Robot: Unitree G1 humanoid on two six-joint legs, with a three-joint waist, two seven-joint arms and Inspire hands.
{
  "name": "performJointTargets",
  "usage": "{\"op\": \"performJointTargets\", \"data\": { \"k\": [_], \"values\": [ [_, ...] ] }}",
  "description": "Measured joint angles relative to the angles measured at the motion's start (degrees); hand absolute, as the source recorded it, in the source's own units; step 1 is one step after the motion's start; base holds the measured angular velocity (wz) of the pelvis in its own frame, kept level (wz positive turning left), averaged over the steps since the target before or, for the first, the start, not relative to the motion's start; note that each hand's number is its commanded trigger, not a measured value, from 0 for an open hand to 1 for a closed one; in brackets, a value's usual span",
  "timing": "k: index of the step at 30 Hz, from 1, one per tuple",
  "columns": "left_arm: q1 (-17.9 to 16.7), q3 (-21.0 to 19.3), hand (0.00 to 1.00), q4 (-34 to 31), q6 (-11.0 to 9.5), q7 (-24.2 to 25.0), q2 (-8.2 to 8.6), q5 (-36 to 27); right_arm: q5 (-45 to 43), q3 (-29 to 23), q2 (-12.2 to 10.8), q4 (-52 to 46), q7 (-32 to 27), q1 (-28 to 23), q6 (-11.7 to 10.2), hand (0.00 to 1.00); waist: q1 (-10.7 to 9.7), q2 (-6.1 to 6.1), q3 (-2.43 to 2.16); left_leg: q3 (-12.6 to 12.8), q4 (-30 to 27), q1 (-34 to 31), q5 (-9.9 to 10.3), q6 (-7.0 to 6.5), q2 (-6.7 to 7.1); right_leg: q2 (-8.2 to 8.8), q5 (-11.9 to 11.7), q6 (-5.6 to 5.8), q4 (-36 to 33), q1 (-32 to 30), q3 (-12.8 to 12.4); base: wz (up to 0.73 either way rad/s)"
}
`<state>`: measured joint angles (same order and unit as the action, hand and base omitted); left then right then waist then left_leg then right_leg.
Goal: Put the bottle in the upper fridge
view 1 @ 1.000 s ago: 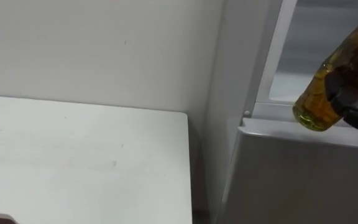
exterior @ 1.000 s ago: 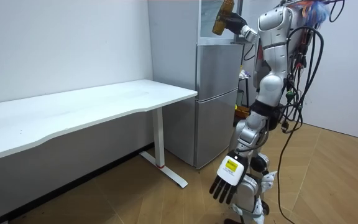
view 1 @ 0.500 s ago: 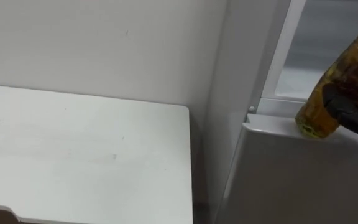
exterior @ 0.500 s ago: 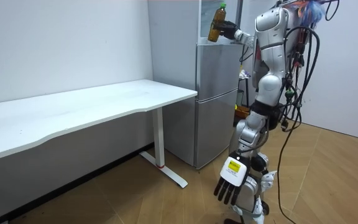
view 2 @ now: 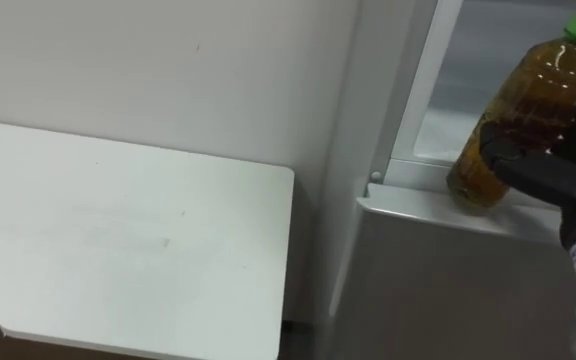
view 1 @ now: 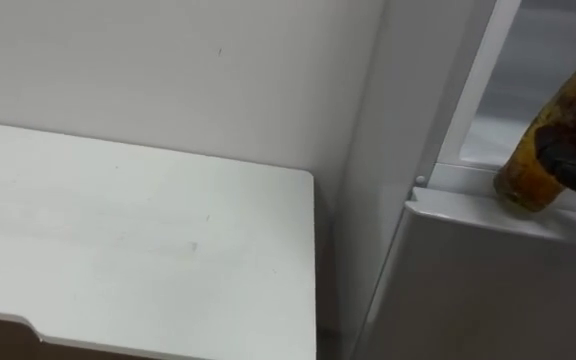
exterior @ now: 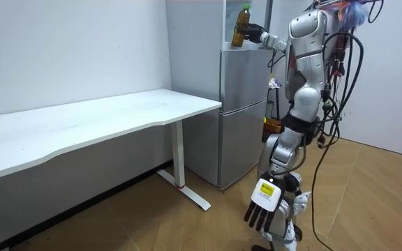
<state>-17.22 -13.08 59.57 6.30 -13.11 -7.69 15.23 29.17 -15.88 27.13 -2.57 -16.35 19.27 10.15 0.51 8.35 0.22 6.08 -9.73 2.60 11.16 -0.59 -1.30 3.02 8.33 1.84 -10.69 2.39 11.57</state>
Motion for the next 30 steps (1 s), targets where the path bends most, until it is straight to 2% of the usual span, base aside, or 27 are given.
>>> {"op": "performJointTargets", "data": {
  "k": [6,12,24,30],
  "values": [
    [-0.5,0.0,0.0,-1.6,0.8,0.1,-0.04,0.0,2.5,0.2,0.0,0.1,-1.9,2.7,0.3,1.0,-0.2,-0.24,-0.14,0.0,-0.3,0.0,0.0,0.0,0.0,-0.02,0.0,-0.02,-0.1,-0.3,0.0,0.0],
    [-0.6,0.0,0.0,-2.4,0.8,0.1,-0.1,0.1,2.6,0.4,0.1,0.2,-5.4,6.8,0.3,1.0,-0.4,-1.02,-0.5,-0.1,-0.2,0.0,0.0,0.0,0.03,-0.01,0.0,-0.02,0.0,-0.3,0.1,0.0],
    [-1.1,0.5,0.0,-2.4,0.8,0.3,-0.12,0.1,3.0,0.7,0.1,2.7,-6.9,13.4,0.3,1.0,-1.6,-1.2,-0.48,-0.7,-0.4,-0.5,0.0,0.0,0.09,0.09,0.0,-0.02,0.0,-0.3,1.3,0.03],
    [-1.1,1.0,0.0,-2.4,0.7,0.4,-0.18,0.1,5.2,0.9,0.5,3.4,-6.9,13.9,0.3,1.0,-1.7,-1.24,-0.49,-1.1,-0.4,-0.8,0.0,0.0,0.1,0.09,0.0,-0.01,0.0,-0.3,1.4,0.01]
  ]
}}
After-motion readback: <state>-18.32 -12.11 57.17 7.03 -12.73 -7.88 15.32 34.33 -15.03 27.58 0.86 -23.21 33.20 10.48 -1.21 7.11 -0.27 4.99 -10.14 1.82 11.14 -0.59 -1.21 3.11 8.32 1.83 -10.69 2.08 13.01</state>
